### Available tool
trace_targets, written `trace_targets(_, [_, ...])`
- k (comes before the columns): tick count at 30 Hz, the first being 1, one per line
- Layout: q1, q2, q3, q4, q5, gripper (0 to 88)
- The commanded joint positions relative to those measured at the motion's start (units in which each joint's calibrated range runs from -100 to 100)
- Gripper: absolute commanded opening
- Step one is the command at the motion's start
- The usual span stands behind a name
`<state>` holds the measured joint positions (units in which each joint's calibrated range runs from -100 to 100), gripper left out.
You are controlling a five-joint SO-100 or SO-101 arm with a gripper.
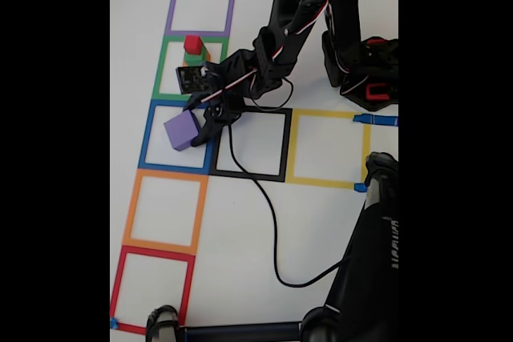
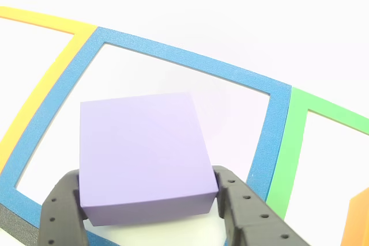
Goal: Tower of hanoi
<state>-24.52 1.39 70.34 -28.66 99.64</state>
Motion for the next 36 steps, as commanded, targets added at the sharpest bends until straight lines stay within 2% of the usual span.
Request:
trace_targets(1, [0.16, -0.06, 0.02, -1.3, 0.36, 25.2])
trace_targets(9, [1.03, 0.26, 0.02, -2.11, 0.36, 32.3])
trace_targets(17, [1.12, -4.18, 0.02, -1.63, 0.36, 31.1])
trace_targets(20, [-0.12, -9.51, -0.34, 2.26, 0.36, 28.0])
trace_targets(25, [-0.51, -24.36, 2.02, 16.03, 0.36, 24.6])
trace_targets(32, [1.89, -50.12, 0.3, 50.44, 0.36, 6.1])
trace_targets(36, [5.34, -58.76, -7.61, 71.33, 0.36, 1.1])
